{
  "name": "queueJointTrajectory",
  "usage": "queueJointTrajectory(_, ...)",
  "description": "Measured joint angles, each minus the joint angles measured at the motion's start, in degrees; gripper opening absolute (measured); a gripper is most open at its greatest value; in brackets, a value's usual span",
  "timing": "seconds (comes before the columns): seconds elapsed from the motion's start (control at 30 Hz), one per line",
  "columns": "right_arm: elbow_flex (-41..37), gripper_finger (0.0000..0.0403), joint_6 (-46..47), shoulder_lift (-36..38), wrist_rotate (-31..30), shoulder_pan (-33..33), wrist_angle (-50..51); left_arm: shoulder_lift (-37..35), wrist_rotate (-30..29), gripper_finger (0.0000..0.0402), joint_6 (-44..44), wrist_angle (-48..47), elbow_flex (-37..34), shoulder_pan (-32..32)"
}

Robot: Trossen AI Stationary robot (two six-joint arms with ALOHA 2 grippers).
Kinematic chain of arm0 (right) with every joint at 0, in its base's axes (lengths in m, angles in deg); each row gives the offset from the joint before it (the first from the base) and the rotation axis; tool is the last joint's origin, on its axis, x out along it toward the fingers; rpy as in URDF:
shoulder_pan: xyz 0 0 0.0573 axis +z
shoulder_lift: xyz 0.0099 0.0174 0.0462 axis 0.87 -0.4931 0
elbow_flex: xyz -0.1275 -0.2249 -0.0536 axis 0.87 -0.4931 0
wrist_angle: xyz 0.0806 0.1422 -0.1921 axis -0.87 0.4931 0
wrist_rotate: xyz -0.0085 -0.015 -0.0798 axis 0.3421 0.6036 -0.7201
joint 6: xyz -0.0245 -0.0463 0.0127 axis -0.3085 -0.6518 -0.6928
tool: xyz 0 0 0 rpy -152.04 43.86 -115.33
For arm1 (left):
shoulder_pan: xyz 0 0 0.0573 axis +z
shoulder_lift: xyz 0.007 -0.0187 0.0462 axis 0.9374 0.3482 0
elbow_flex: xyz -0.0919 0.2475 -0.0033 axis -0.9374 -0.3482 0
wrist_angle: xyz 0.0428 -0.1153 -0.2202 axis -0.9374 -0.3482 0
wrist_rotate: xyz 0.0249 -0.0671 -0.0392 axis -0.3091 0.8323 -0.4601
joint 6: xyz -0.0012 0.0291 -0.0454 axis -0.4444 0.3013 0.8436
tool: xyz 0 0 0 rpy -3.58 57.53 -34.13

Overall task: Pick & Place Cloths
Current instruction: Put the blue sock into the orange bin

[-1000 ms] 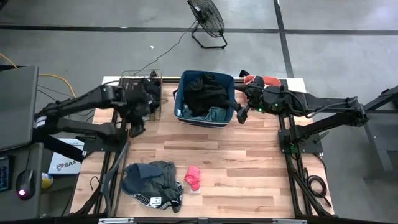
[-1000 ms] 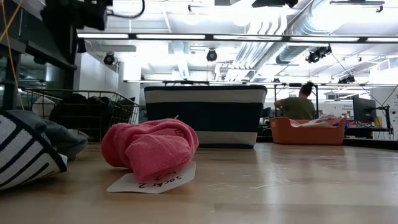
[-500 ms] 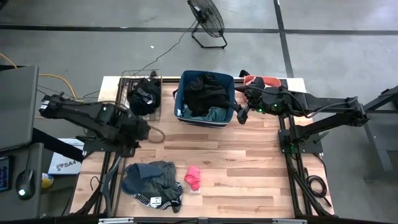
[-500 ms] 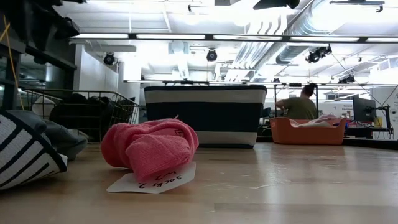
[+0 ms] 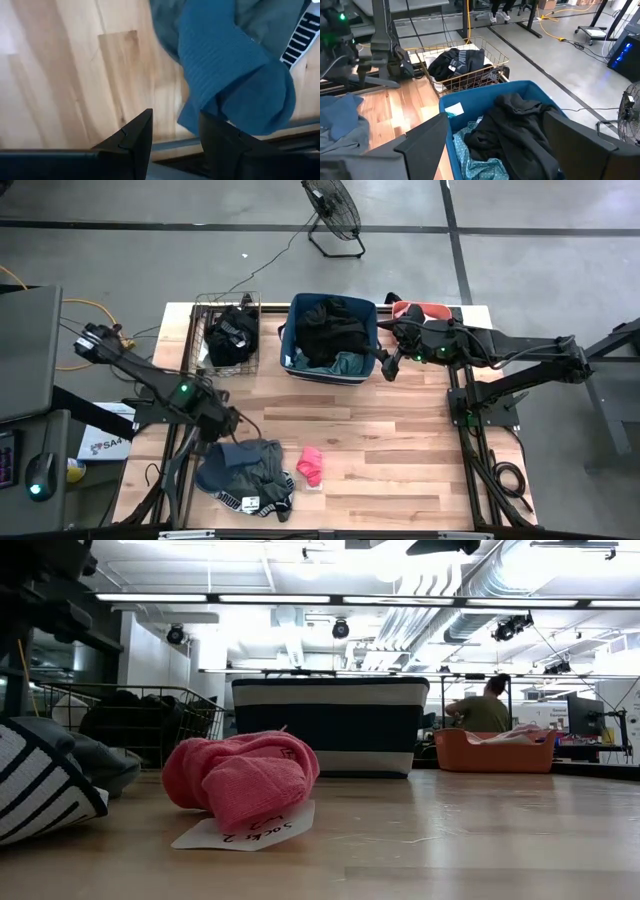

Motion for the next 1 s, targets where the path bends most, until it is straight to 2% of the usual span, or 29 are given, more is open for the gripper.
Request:
queueJointTrajectory(0.3, 0.01, 0.0321, 0.17, 0.00, 0.28, 0.01, 0.08, 3.70, 1.89, 0.0152, 1.43, 7.49, -2.76, -4.27)
queueJointTrajectory(0.6, 0.00, 0.0321, 0.17, 0.00, 0.31, 0.01, 0.11, 6.45, 2.09, 0.0152, 1.61, 8.91, -4.18, -7.60)
queueJointTrajectory(0.87, 0.00, 0.0321, 0.20, 0.00, 0.33, 0.00, 0.13, 9.03, -1.79, 0.0151, 0.94, 11.24, -4.75, -7.71)
queueJointTrajectory(1.0, 0.00, 0.0321, 0.22, 0.00, 0.33, 0.00, 0.13, 10.76, -2.27, 0.0125, -2.00, 12.00, -4.73, -7.71)
